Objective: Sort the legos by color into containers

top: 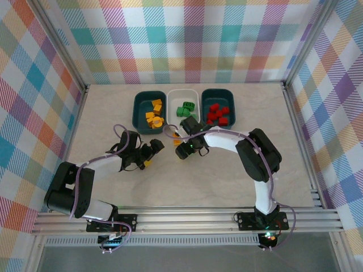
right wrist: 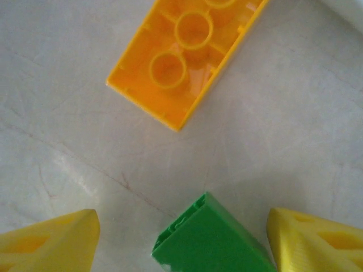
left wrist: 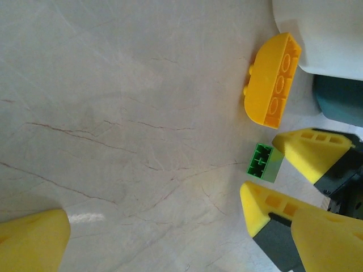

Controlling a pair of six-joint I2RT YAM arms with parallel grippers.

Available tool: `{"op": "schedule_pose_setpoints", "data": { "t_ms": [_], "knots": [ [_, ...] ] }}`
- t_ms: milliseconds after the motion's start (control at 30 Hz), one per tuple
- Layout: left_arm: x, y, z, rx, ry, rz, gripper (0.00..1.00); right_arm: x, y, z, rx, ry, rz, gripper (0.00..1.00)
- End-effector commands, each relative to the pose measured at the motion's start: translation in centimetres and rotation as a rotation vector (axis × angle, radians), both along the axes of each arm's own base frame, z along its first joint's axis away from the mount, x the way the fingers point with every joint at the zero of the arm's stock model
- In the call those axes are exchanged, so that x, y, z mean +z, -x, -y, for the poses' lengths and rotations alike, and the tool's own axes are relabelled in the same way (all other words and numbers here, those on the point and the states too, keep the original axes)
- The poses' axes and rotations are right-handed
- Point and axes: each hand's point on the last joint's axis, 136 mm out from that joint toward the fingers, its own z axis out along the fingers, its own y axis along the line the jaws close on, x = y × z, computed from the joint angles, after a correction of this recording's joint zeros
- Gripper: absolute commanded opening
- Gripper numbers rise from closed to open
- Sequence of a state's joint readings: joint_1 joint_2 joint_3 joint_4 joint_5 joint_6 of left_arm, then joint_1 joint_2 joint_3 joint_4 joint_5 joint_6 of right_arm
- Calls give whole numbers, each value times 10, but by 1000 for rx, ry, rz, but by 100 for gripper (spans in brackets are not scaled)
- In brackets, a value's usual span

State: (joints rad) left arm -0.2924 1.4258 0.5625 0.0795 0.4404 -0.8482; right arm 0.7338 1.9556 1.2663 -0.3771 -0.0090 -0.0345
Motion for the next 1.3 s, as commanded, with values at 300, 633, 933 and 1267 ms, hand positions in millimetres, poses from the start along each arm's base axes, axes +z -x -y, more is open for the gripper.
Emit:
{"op": "schedule_pose_setpoints", "data": {
  "t_ms": [300,633,933,1267],
  "knots": [
    [8,-12,3,4,4,17,100,4,14,10,-61,60,-17,67],
    [11,-3,-5,4,-38,30,100,0,5,12,-77,132,51,33],
    [7,1,-8,5,-66,8,100,94,-62,4,-236,-53,240,28],
    [15,14,-3,-66,-157,13,100,98,-180,15,-420,-102,186,31]
  ]
}}
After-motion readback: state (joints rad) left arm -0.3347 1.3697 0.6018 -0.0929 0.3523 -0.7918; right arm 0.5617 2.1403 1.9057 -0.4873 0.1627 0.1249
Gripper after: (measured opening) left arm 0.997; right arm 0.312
